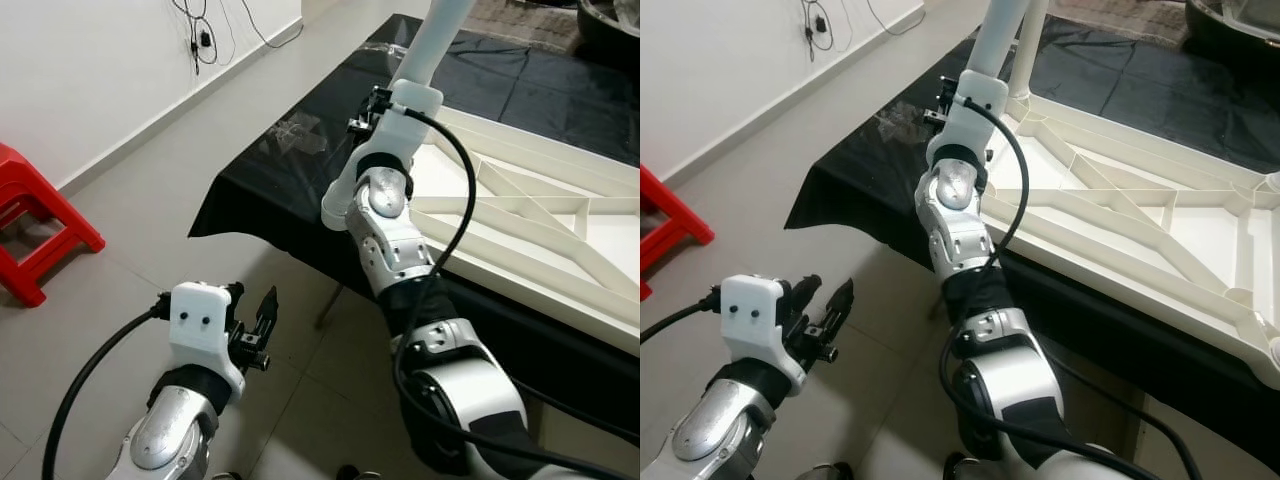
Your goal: Building children table
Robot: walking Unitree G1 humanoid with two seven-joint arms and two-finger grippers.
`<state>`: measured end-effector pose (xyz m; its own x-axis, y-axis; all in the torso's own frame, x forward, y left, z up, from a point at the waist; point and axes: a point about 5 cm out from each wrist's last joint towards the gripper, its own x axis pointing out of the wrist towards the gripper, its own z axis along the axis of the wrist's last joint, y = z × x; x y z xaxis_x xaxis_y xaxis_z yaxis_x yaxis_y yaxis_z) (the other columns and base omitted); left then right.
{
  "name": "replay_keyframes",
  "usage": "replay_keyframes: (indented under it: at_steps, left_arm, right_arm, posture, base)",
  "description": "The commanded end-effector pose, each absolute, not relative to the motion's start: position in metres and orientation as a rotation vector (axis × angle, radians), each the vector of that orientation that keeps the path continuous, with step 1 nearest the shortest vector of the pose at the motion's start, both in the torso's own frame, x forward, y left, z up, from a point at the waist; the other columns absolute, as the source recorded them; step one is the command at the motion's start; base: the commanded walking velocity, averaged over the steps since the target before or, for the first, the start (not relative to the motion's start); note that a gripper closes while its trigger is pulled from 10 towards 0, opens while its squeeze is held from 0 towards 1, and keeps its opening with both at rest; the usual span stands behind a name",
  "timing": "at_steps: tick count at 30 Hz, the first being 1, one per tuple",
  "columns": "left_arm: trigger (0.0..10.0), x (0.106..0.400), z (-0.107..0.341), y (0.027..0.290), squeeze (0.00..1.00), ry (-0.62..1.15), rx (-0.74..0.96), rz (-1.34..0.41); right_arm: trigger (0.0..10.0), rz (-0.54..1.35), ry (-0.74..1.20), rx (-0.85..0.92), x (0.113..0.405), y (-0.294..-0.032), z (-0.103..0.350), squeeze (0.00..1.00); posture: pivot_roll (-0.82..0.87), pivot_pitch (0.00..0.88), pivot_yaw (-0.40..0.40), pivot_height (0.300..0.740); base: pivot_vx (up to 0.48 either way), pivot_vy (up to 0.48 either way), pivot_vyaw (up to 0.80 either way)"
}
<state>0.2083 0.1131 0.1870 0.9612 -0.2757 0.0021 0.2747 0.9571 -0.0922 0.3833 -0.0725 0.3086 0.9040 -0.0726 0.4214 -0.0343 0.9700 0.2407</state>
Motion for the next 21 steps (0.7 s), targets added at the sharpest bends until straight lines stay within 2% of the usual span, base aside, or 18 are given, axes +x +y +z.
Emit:
replay_keyframes:
  at_steps: [1, 3, 4, 9, 12, 13, 15, 19, 21]
  left_arm:
    - [10.0, 0.212, 0.183, 0.113, 0.16, 0.028, -0.098, -0.282]
    - [10.0, 0.216, 0.183, 0.112, 0.16, 0.024, -0.101, -0.289]
    - [10.0, 0.217, 0.184, 0.111, 1.00, 0.016, -0.115, -0.305]
    - [10.0, 0.224, 0.190, 0.108, 1.00, -0.017, -0.102, -0.328]
    - [10.0, 0.232, 0.194, 0.106, 1.00, -0.033, -0.012, -0.331]
    - [10.0, 0.237, 0.196, 0.103, 0.00, -0.037, 0.063, -0.355]
    - [10.0, 0.245, 0.198, 0.100, 0.00, -0.046, 0.171, -0.388]
    - [10.0, 0.249, 0.198, 0.099, 0.00, -0.046, 0.228, -0.402]
    - [10.0, 0.259, 0.194, 0.097, 0.00, -0.038, 0.364, -0.441]
  right_arm:
    - [10.0, 0.100, -0.530, 0.273, 0.371, -0.068, 0.329, 0.00]
    - [10.0, 0.153, -0.572, 0.281, 0.365, -0.066, 0.338, 0.00]
    - [10.0, 0.206, -0.574, 0.313, 0.362, -0.064, 0.341, 0.00]
    - [10.0, 0.332, -0.585, 0.363, 0.353, -0.060, 0.345, 0.00]
    - [10.0, 0.422, -0.553, 0.366, 0.345, -0.060, 0.336, 0.00]
    - [10.0, 0.482, -0.503, 0.365, 0.342, -0.057, 0.322, 0.00]
    - [10.0, 0.544, -0.422, 0.352, 0.338, -0.055, 0.299, 0.00]
    - [10.0, 0.556, -0.391, 0.335, 0.335, -0.054, 0.287, 0.00]
    - [10.0, 0.583, -0.330, 0.321, 0.326, -0.053, 0.265, 0.00]
  posture:
    - [0.12, 0.169, -0.045, 0.740]
    - [0.12, 0.166, -0.044, 0.740]
    - [0.12, 0.150, -0.042, 0.740]
    - [0.12, 0.116, -0.035, 0.740]
    - [0.11, 0.093, -0.032, 0.740]
    - [0.11, 0.081, -0.026, 0.740]
    - [0.11, 0.062, -0.027, 0.740]
    - [0.11, 0.050, -0.022, 0.740]
    - [0.11, 0.023, -0.019, 0.740]
  base:
    - [0.000, 0.000, 0.00]
    - [0.000, 0.000, 0.00]
    - [0.000, 0.000, 0.00]
    - [0.000, 0.000, 0.00]
    - [0.000, 0.000, 0.00]
    - [0.000, 0.000, 0.00]
    - [0.000, 0.000, 0.00]
    - [0.000, 0.000, 0.00]
    - [0.000, 0.000, 0.00]
